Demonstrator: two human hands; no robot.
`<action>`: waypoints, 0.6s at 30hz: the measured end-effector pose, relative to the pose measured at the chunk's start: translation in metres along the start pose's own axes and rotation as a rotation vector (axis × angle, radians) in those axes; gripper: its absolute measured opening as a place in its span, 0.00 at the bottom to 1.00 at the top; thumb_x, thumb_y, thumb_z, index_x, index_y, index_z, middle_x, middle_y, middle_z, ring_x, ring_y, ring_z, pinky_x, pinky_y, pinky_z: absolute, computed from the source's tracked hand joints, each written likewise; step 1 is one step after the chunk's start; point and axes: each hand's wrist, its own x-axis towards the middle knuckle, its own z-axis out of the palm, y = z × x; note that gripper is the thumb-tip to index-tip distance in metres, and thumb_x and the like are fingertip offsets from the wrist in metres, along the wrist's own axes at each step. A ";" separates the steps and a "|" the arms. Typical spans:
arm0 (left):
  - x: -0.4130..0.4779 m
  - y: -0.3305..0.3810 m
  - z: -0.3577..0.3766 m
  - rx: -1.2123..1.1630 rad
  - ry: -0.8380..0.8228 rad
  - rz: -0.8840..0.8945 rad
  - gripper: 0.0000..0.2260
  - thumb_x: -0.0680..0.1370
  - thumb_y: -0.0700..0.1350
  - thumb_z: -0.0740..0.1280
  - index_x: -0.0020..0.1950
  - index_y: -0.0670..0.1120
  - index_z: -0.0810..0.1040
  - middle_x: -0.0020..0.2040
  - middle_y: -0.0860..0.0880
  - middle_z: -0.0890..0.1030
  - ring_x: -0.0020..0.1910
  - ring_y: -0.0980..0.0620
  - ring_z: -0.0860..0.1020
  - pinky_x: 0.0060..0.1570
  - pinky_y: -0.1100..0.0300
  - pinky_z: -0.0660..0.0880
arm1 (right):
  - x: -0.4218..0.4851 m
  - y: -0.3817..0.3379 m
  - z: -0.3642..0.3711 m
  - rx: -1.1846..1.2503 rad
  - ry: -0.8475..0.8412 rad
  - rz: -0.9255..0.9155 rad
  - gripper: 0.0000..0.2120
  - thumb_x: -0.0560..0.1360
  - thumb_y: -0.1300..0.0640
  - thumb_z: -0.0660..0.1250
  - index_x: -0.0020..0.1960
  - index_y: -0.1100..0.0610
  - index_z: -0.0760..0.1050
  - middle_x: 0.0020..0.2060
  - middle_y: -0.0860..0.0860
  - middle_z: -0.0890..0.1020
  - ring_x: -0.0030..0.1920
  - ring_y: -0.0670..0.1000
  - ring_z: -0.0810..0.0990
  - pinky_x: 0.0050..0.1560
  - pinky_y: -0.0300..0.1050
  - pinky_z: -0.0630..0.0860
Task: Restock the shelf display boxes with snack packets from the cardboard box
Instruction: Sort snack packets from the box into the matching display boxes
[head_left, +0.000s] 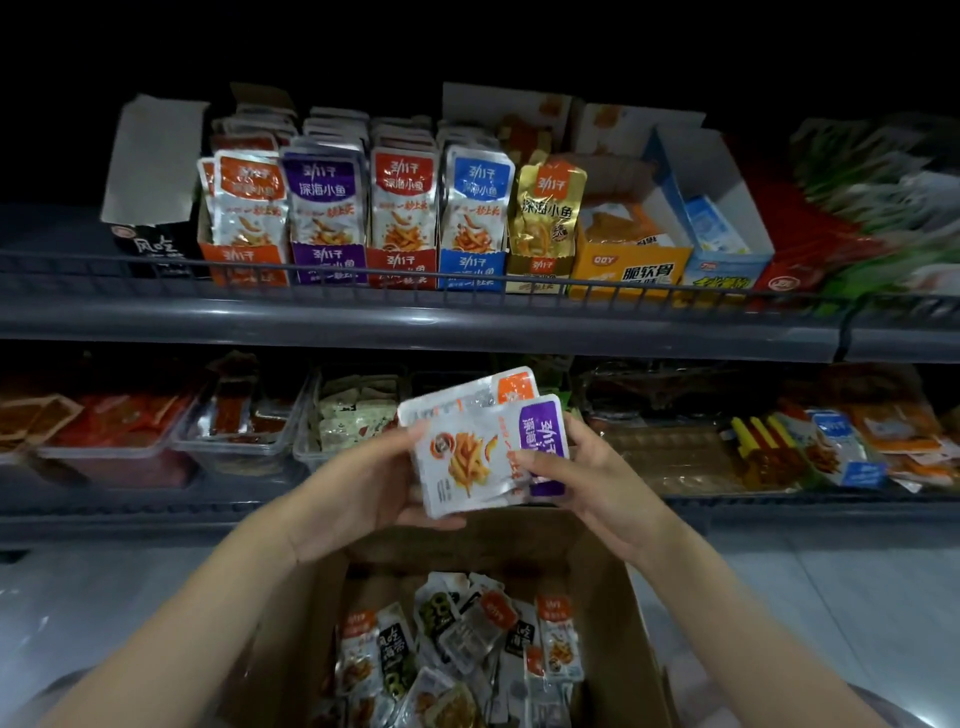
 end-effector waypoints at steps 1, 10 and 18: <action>-0.001 0.002 -0.006 0.023 -0.052 -0.061 0.26 0.73 0.62 0.59 0.65 0.47 0.73 0.58 0.38 0.80 0.52 0.40 0.81 0.46 0.51 0.81 | -0.001 -0.002 -0.003 -0.065 -0.025 -0.002 0.28 0.66 0.58 0.74 0.64 0.51 0.70 0.54 0.53 0.84 0.54 0.53 0.83 0.54 0.49 0.80; -0.002 -0.021 0.006 0.227 -0.089 -0.257 0.18 0.64 0.49 0.77 0.50 0.45 0.80 0.46 0.45 0.85 0.44 0.50 0.84 0.45 0.58 0.81 | 0.003 0.009 0.007 -0.103 0.000 -0.033 0.35 0.57 0.57 0.79 0.62 0.50 0.70 0.49 0.54 0.85 0.51 0.54 0.84 0.57 0.52 0.78; 0.008 -0.039 0.023 0.470 0.137 0.068 0.12 0.74 0.39 0.71 0.54 0.53 0.78 0.49 0.54 0.85 0.48 0.55 0.83 0.49 0.62 0.78 | 0.003 0.032 0.032 -0.089 0.292 -0.086 0.23 0.66 0.59 0.78 0.58 0.52 0.74 0.49 0.48 0.84 0.50 0.45 0.82 0.45 0.34 0.77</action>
